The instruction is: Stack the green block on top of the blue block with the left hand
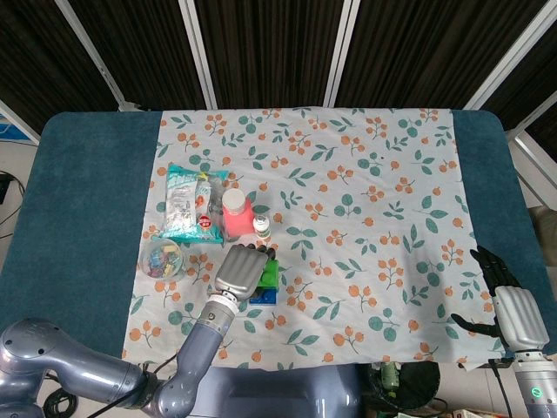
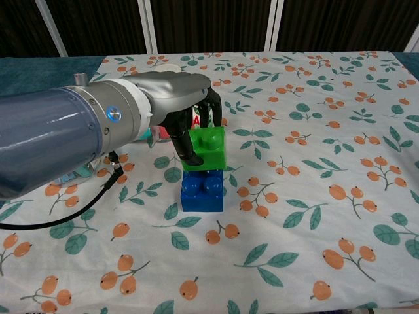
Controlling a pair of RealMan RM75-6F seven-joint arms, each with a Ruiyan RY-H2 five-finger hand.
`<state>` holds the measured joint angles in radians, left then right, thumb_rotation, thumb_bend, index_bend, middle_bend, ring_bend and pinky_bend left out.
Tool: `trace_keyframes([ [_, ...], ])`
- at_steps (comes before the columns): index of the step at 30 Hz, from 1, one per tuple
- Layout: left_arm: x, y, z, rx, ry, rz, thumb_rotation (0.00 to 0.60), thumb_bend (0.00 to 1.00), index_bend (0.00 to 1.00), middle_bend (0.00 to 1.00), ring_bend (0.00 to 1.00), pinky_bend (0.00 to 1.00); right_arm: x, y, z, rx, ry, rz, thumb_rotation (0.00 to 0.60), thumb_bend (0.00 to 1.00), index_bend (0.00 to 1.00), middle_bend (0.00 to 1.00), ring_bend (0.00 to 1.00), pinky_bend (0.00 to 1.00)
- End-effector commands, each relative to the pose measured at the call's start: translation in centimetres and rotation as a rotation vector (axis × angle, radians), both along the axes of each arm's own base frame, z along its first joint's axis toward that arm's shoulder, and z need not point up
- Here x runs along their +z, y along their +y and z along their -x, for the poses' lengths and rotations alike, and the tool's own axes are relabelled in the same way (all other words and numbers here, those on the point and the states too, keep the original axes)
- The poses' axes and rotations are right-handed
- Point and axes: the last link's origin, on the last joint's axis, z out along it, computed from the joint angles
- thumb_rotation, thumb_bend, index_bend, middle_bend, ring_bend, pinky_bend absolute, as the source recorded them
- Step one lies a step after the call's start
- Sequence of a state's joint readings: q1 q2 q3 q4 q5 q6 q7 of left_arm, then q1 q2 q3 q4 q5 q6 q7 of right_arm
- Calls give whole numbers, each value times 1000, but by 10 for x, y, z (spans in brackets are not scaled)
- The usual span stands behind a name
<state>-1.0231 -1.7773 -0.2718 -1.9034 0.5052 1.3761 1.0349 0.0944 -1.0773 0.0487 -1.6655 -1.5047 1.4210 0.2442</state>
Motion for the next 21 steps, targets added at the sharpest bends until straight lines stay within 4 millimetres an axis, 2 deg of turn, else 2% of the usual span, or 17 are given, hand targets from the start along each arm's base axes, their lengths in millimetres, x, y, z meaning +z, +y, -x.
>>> trace_keyframes([
  [1,-2,1,0,12,11,1,600,339,464,452,360,458,0,0,0,3,-1,5,600,94,0,0,0,205],
  [21,-19,-3,10,7,68,14,600,339,461,452,362,459,0,0,0,-1,-12,5,600,101,0,0,0,205],
])
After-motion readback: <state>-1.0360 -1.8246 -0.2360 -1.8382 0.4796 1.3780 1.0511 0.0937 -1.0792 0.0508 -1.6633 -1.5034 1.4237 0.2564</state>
